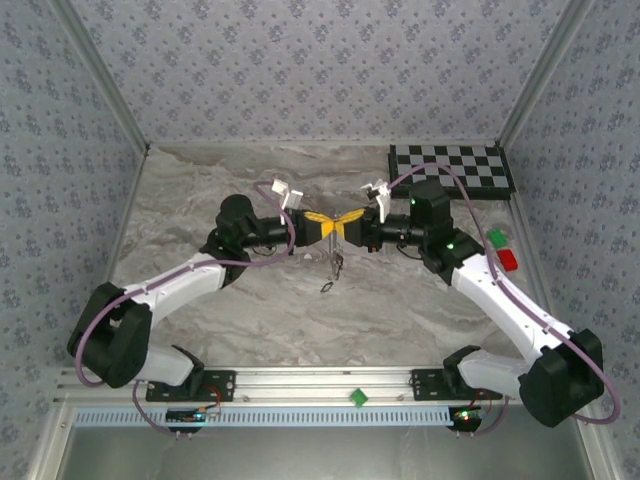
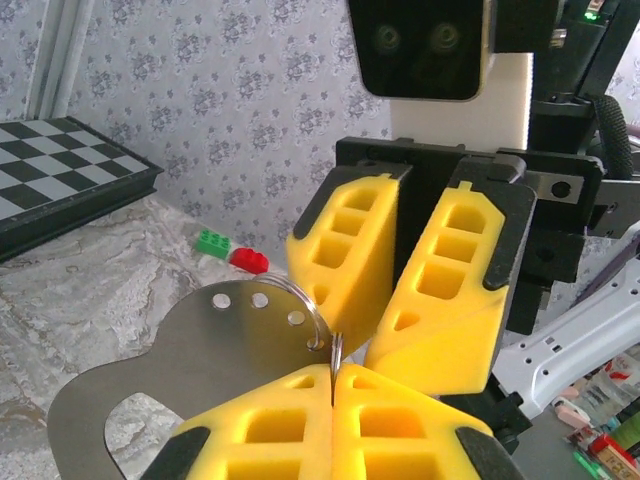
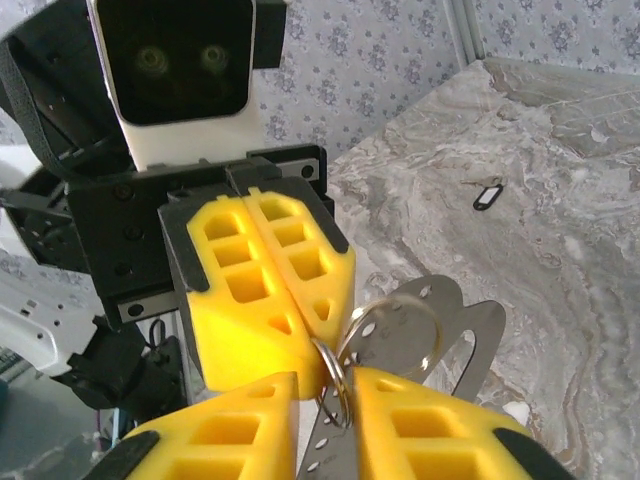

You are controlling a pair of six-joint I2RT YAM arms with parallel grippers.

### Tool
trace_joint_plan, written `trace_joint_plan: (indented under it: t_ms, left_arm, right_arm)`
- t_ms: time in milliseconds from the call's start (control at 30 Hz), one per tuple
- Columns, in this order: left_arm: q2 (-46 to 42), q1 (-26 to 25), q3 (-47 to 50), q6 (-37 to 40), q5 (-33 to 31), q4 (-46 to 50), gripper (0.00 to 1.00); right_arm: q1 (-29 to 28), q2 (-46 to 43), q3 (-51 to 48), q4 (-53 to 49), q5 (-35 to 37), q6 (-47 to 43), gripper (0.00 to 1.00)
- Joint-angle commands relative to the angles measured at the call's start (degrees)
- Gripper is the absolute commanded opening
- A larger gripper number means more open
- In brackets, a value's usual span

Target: Put the keys on the keyring

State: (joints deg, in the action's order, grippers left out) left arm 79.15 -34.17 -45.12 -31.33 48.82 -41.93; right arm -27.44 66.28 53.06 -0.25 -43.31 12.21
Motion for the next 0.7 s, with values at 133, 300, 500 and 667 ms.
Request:
trace_joint_plan:
  t_ms: [133,300,500,667]
  left_arm:
    - [-3.4,-1.1,0.5,3.5,-3.2,-2.2,0.0]
    - [-4.0,-1.4,0.6,3.5,-3.8,-2.4,0.0]
    - [-5.1,-1.7,1.6,3.4,-6.0,-3.5,0.0]
    - [-5.1,-2.3,2.2,4.0,-7.6,-4.4,0.0]
  right_arm:
    - [1.0,-2.6,-3.3,5.1,-1.2,1.9,0.24]
    - [1.0,-3.8,-5.3,6.7,-0.5,-0.1,0.21]
    - [-0.2,-2.8,-5.1,5.3,0.4,-2.0,0.1]
    - [-3.6,-2.3,-4.3,4.9,2.1,-2.5,0.1]
